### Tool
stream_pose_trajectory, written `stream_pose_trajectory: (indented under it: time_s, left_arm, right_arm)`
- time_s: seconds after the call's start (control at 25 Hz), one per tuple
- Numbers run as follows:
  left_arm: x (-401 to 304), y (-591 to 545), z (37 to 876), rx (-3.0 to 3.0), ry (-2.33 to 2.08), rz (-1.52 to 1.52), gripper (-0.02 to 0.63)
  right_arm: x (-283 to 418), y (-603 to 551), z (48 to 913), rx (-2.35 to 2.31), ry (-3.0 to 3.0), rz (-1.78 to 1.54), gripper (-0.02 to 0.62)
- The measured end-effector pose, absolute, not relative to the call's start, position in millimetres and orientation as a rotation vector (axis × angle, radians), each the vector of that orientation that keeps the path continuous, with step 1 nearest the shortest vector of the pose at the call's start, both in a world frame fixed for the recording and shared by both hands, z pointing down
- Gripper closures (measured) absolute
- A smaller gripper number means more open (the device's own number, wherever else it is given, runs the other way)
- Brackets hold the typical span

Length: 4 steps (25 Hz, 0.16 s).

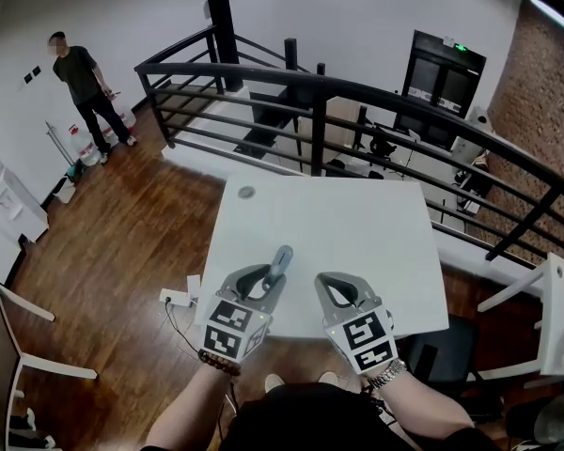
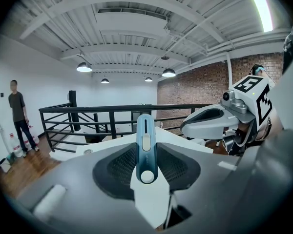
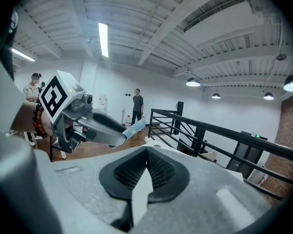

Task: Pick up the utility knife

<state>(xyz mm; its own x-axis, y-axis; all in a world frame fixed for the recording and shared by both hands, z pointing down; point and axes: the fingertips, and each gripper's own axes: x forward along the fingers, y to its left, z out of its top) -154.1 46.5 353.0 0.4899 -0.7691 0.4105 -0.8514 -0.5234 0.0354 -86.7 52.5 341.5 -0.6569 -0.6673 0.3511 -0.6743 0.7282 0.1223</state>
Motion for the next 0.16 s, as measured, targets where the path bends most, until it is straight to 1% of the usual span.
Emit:
stream_pose_trajectory:
  time_s: [0.16]
  left_arm:
    - [-153.5, 48.3, 354.0, 2.501, -1.388, 0.513, 0.459]
  right_arm:
    - [-86.0, 55.0, 343.7, 1.031, -2.555, 0.034, 0.601]
